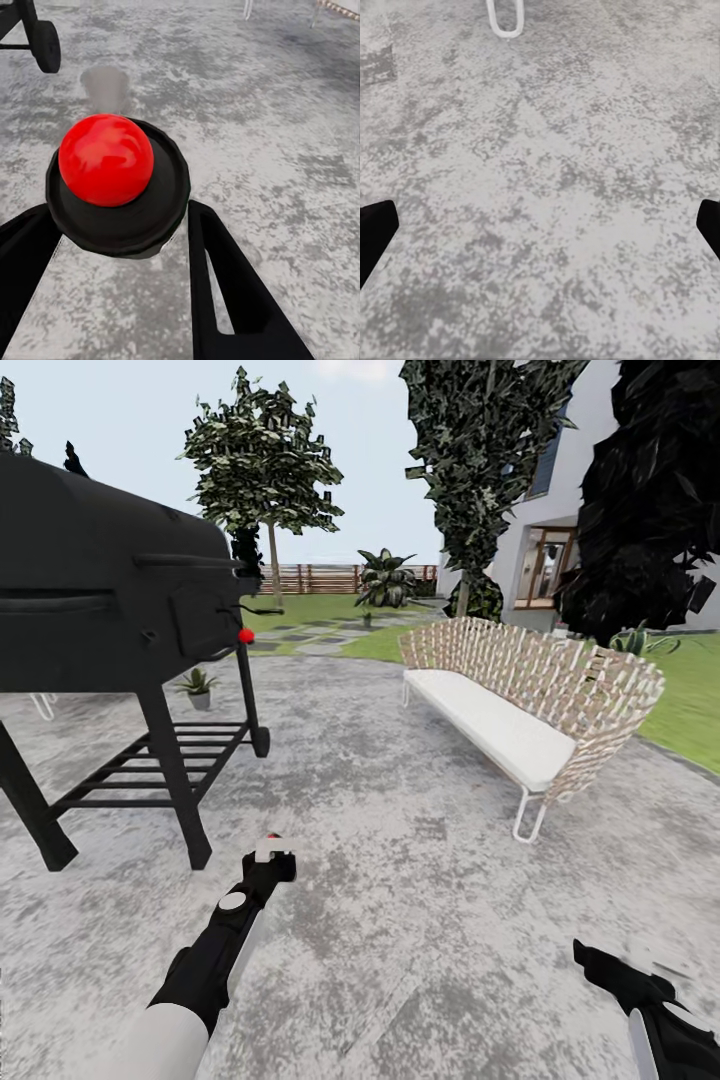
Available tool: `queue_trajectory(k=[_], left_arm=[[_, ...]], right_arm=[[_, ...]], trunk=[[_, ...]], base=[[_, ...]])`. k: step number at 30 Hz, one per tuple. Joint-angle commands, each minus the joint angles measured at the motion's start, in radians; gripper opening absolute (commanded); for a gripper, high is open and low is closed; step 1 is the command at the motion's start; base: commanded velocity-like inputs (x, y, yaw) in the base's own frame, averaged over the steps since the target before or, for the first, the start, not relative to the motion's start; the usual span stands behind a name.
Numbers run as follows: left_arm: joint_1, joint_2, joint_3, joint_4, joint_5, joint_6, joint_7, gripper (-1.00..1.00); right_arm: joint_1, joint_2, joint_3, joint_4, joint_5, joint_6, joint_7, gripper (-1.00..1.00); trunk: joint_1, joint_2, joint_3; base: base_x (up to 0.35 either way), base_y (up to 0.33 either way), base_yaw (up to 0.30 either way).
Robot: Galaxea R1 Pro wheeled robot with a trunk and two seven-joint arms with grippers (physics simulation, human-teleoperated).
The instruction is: Pick up the pesticide atomizer in the garden and spray insectifuge to fully cover both potted plants in the garden.
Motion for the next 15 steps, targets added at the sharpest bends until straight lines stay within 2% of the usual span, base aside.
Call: queue_trajectory(k=[1, 6, 11, 13, 15], left_arm=[[0.000, 0.000, 0.000, -0.002, -0.006, 0.005, 0.000, -1.00], [0.000, 0.000, 0.000, -0.002, -0.006, 0.005, 0.000, -1.00], [0.000, -0.002, 0.000, 0.000, -0.006, 0.005, 0.000, -1.00], [0.000, -0.002, 0.000, 0.000, -0.006, 0.005, 0.000, -1.00], [0.000, -0.002, 0.000, 0.000, -0.006, 0.005, 0.000, -1.00]], right_arm=[[-0.001, 0.000, 0.000, -0.002, 0.001, 0.006, 0.001, 1.00], [-0.001, 0.000, 0.000, -0.003, 0.002, 0.006, 0.000, 1.00], [-0.001, 0.000, 0.002, -0.002, 0.003, 0.006, 0.001, 1.00], [-0.001, 0.000, 0.046, -0.001, 0.002, 0.006, 0.000, 1.00], [-0.001, 0.000, 0.156, 0.000, 0.002, 0.005, 0.000, 1.00]], trunk=[[0.000, 0.000, -0.001], [0.000, 0.000, -0.001], [0.000, 0.000, -0.001], [0.000, 0.000, -0.001], [0.000, 0.000, -0.001]], base=[[0.126, 0.204, 0.000], [0.139, 0.183, 0.000], [0.274, 0.049, 0.000], [0.329, 0.006, 0.000], [0.334, 0.002, 0.000]])
